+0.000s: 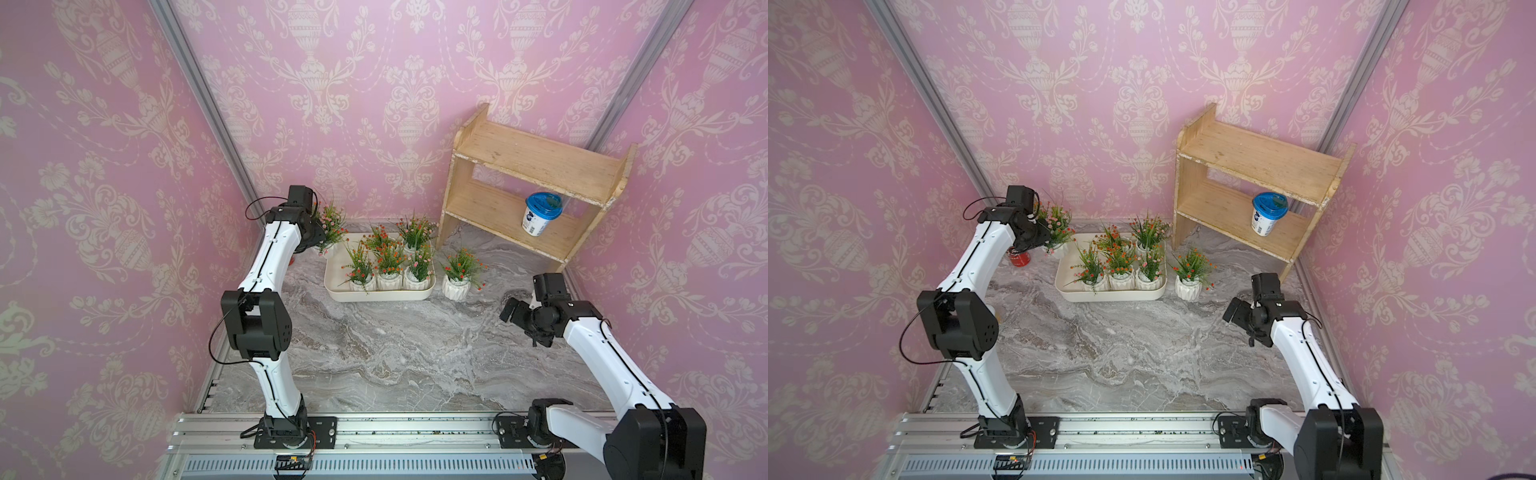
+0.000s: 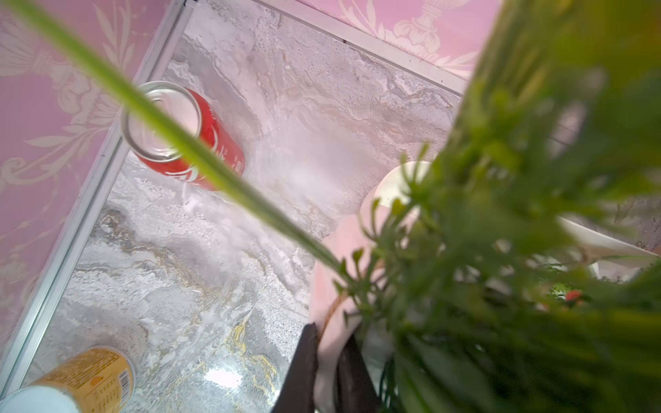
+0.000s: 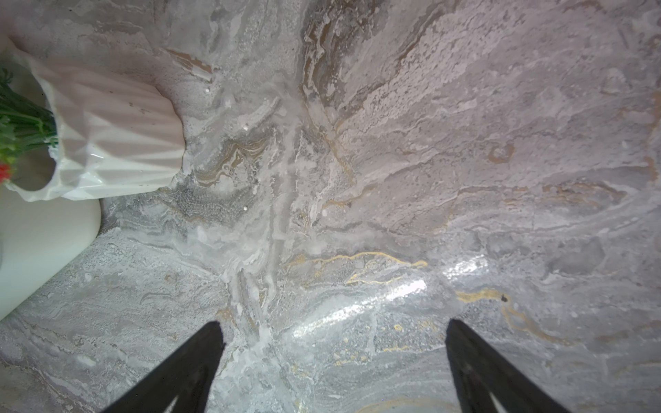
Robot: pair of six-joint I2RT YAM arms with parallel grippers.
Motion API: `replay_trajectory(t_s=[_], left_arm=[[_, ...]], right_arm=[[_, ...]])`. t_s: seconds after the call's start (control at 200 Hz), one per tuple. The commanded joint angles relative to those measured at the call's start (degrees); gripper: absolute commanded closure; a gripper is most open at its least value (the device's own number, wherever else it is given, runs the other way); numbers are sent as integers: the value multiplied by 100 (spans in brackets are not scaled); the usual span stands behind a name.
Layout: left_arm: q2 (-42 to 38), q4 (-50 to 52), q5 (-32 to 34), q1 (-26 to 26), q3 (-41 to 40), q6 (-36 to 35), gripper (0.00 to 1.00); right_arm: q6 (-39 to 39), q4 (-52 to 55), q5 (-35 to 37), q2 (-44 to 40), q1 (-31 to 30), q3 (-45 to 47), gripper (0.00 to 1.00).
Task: Put the potted gypsophila into the storage box
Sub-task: Place the baby's breath potted plant at the storage box.
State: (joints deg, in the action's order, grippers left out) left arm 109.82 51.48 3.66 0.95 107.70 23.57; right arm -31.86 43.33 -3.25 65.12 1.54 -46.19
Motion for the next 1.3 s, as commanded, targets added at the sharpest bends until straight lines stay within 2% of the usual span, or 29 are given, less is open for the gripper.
replay_trajectory(t_s=[0.0,0.205,0.49,1.296], left_arm=[[147,-385,-239,205,426,-52,100],[470,-549,-296,509,609,-167,100],[758,-591,81,812,665,-347,100],[1625,-1034,-258,1043,700,-116,100]], right_arm=[[120,-204,-96,152,57,-218,0],[145,-290,-333,484,57,-394,0],[-4,-246,-211,633,52,-453,0],[118,-395,-361,905,71,-454,0]])
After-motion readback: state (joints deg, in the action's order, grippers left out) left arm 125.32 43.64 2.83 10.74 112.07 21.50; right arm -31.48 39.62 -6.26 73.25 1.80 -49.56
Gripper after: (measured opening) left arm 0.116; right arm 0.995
